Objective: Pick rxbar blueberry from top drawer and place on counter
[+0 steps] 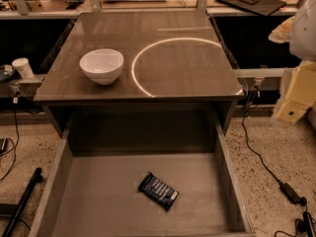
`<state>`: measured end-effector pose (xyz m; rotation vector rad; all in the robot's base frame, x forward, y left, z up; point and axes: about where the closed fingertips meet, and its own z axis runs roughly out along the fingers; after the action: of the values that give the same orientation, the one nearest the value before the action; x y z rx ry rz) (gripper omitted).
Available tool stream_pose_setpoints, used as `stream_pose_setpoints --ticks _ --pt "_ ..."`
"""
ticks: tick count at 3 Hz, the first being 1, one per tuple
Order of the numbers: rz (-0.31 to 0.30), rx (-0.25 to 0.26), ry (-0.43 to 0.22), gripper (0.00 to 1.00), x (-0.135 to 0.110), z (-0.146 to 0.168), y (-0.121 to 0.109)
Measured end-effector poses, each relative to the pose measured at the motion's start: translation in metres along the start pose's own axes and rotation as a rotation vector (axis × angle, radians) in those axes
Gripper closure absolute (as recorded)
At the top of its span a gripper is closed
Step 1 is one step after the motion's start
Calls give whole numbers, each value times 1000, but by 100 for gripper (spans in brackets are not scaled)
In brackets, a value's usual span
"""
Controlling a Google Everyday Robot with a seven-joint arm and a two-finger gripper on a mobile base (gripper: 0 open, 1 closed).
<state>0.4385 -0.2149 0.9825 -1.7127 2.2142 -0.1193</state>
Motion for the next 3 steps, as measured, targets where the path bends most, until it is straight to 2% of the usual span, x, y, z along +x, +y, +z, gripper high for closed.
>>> stream_pose_setpoints --ticks 1,3 --pt "-8 9 -9 0 -2 -2 0" --pt "-18 20 -40 0 -4 -11 19"
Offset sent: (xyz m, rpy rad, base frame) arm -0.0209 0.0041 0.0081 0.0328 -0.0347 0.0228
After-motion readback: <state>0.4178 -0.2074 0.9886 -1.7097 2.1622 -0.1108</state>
